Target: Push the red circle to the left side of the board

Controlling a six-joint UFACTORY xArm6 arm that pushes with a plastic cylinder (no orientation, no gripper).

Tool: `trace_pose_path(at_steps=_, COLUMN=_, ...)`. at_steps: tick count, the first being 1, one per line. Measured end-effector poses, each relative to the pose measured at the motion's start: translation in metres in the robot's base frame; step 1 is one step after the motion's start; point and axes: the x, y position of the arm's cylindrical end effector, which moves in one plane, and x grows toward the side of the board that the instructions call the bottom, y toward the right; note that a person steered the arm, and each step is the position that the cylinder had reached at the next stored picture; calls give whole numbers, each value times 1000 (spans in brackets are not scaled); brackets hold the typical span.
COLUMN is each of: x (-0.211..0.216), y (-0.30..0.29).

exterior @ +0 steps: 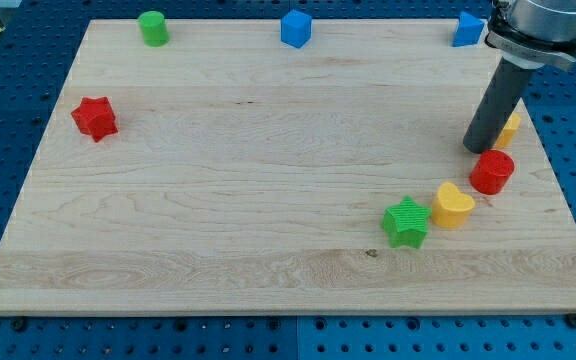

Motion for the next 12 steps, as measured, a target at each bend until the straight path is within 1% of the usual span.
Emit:
trace_pose_path(at_steps=1, x=1, y=20)
trace_pose_path(at_steps=2, x=29, y=36)
trace_pose_path(at_steps=3, x=37, y=59)
trace_pose_path(at_steps=4, x=37, y=54)
trace_pose_path(at_steps=6, x=51, y=-22)
trace_pose_path(at_steps=9, x=54, y=-143)
trace_pose_path(at_steps=10, x=53, y=-156)
trace_pose_path(at_steps=11, x=38, y=-126)
trace_pose_path(at_steps=12, x=25, y=-121)
